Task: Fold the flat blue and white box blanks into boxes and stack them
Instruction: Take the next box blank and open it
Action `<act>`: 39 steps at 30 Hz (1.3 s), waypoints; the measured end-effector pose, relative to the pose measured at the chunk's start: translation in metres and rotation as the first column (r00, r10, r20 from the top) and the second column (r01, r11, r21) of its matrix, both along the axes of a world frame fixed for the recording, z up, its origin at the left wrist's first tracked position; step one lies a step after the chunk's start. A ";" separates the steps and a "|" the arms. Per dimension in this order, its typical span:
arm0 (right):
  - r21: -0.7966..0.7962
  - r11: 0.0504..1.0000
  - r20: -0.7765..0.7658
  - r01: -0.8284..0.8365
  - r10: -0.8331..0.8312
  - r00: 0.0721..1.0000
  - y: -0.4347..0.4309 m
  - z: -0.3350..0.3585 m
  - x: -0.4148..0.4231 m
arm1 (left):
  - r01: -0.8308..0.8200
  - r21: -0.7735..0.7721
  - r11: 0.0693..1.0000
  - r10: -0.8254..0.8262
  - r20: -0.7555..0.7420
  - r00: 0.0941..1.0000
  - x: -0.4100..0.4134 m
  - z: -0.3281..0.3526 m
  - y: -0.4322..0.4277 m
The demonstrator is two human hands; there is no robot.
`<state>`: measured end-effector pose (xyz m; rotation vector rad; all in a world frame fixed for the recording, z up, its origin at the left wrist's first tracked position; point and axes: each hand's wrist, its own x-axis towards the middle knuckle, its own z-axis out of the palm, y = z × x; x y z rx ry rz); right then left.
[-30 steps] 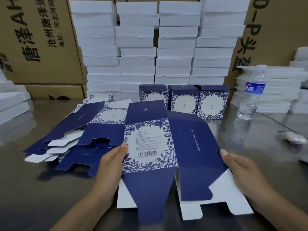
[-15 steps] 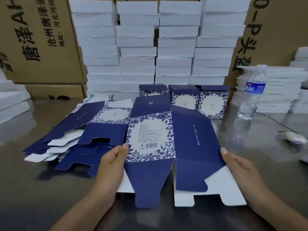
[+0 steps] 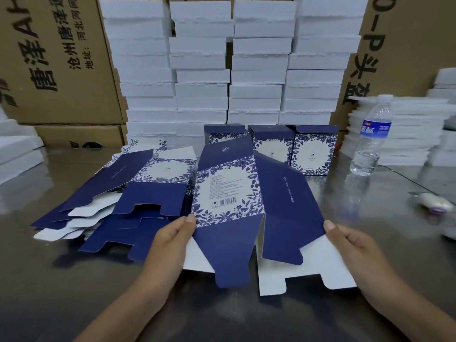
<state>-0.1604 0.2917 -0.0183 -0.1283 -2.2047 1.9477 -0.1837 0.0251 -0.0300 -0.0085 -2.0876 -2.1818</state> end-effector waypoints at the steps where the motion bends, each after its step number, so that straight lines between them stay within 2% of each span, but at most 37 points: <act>1: -0.003 1.000 -0.002 0.001 -0.001 1.000 0.000 0.000 0.000 | 0.003 0.000 1.000 -0.003 -0.002 1.000 0.000 -0.001 -0.001; 7: -0.033 0.999 -0.032 0.042 -0.043 0.999 -0.002 -0.004 -0.002 | -0.013 0.163 0.987 0.008 0.032 0.999 -0.002 0.002 -0.004; 11: 0.103 0.993 -0.186 0.053 -0.033 0.982 -0.003 -0.009 -0.006 | -0.035 0.221 0.975 0.028 0.035 0.999 -0.003 0.003 -0.003; 14: 0.250 0.966 -0.184 -0.058 0.107 0.977 -0.002 -0.012 -0.003 | -0.018 0.200 0.980 0.017 0.008 1.000 -0.002 0.002 -0.002; 17: 0.436 0.886 -0.149 -0.157 0.244 0.958 -0.004 -0.016 0.002 | 0.008 0.195 0.981 -0.005 -0.015 1.000 0.001 0.002 0.000; 19: 0.618 0.774 -0.149 -0.134 0.283 0.947 -0.005 -0.019 0.004 | 0.053 0.194 0.980 -0.046 -0.041 0.998 0.003 0.003 0.003; 21: 0.705 0.704 -0.172 -0.086 0.288 0.942 -0.007 -0.017 0.006 | 0.072 0.214 0.974 -0.063 -0.050 0.997 0.003 0.003 0.003; 26: 0.703 0.711 -0.293 0.029 0.251 0.923 -0.011 -0.012 0.009 | 0.126 0.137 0.983 -0.115 -0.089 0.989 0.003 0.002 0.004; 33: 0.671 0.712 -0.447 0.204 0.170 0.878 -0.015 -0.006 0.015 | 0.207 -0.121 0.971 -0.221 -0.116 0.968 0.004 -0.002 0.006; 35: 0.609 0.761 -0.478 0.223 0.129 0.869 -0.016 -0.008 0.014 | 0.238 -0.170 0.956 -0.258 -0.106 0.960 0.004 -0.005 0.005; 39: 0.428 0.890 -0.456 0.159 0.060 0.888 -0.015 -0.015 0.007 | 0.251 -0.342 0.906 -0.314 -0.142 0.939 0.006 -0.007 0.005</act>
